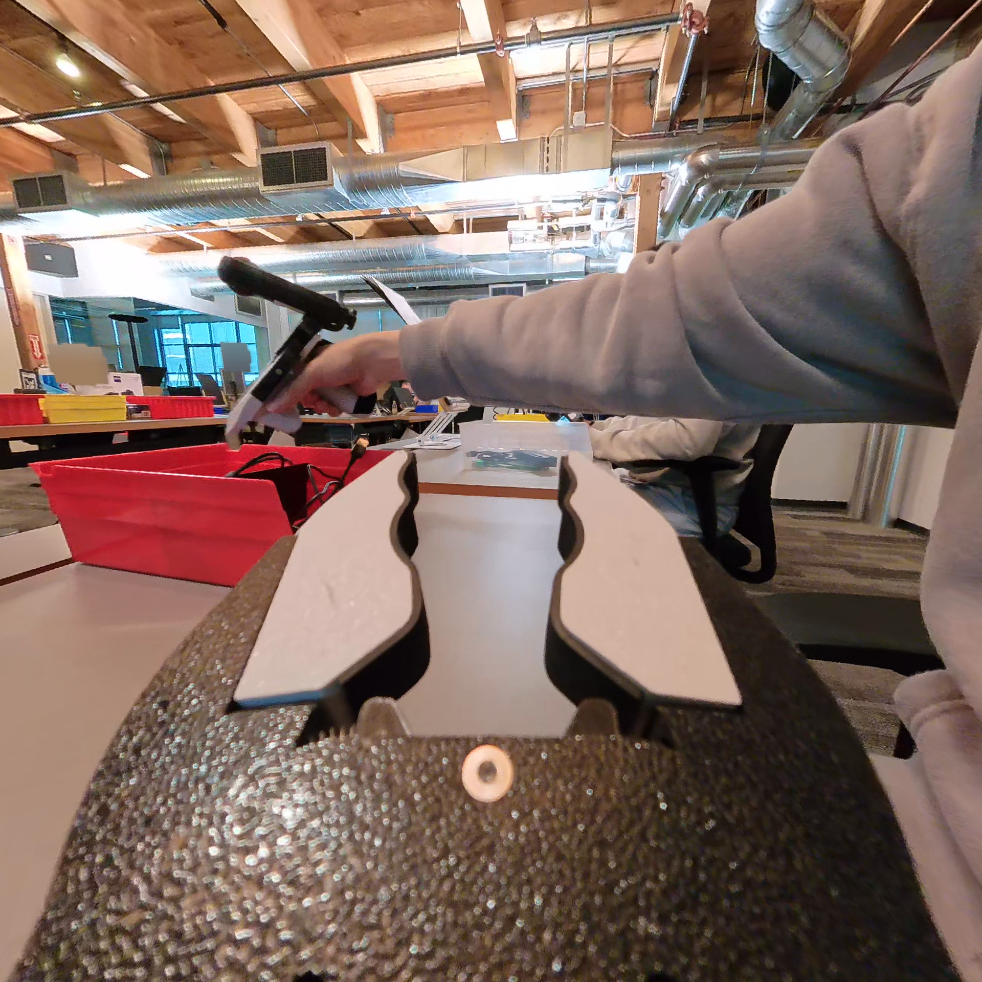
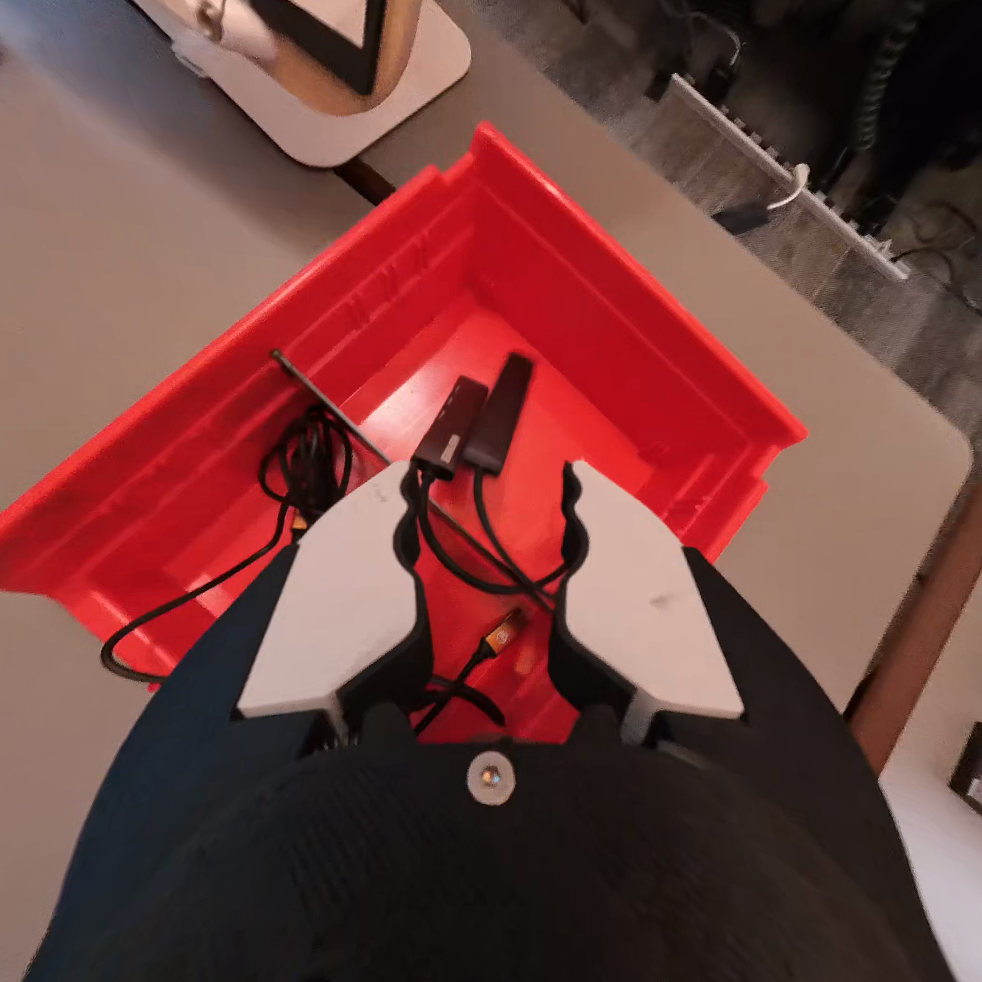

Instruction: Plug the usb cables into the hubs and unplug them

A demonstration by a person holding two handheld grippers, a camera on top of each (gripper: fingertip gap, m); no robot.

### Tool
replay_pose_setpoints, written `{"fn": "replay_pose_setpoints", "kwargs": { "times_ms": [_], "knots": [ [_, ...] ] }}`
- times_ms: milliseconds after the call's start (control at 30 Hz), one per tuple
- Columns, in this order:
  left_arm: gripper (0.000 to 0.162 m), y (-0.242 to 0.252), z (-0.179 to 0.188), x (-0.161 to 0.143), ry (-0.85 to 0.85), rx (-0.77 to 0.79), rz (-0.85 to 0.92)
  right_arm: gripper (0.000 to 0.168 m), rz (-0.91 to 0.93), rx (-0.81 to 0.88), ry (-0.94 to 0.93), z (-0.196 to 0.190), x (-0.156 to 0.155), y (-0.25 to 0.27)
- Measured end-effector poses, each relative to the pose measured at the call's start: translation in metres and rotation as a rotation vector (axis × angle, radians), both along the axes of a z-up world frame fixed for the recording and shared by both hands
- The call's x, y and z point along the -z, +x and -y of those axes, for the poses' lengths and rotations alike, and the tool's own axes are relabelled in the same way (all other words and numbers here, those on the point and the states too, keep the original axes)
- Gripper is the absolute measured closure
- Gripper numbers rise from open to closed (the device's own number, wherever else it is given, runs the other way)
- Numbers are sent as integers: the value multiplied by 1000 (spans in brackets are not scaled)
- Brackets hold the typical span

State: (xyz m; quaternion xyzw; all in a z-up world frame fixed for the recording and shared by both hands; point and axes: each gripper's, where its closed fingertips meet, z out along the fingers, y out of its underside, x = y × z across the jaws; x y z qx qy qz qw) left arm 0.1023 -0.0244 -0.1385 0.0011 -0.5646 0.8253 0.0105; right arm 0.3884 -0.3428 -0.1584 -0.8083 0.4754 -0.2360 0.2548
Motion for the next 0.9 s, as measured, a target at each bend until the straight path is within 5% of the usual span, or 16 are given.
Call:
{"fn": "replay_pose_setpoints", "kwargs": {
  "times_ms": [200, 333, 567, 733, 900],
  "knots": [
    [113, 3, -1, 1, 5, -18, -10, 113, 102, -78, -17, -15, -26, -46],
    [113, 18, -2, 3, 20, -115, -40, 118, 310, 34, -110, -28, -52, -108],
    [126, 66, -3, 11, 58, -375, -207, 119, 413, 233, 175, -63, 4, -211],
    [104, 112, 50, 58, 474, -569, -311, 102, 396, 335, 340, -56, 18, -222],
    [97, 142, 124, 49, 542, -584, -293, 105, 524, 311, 329, -46, -6, -228]
  ]
}}
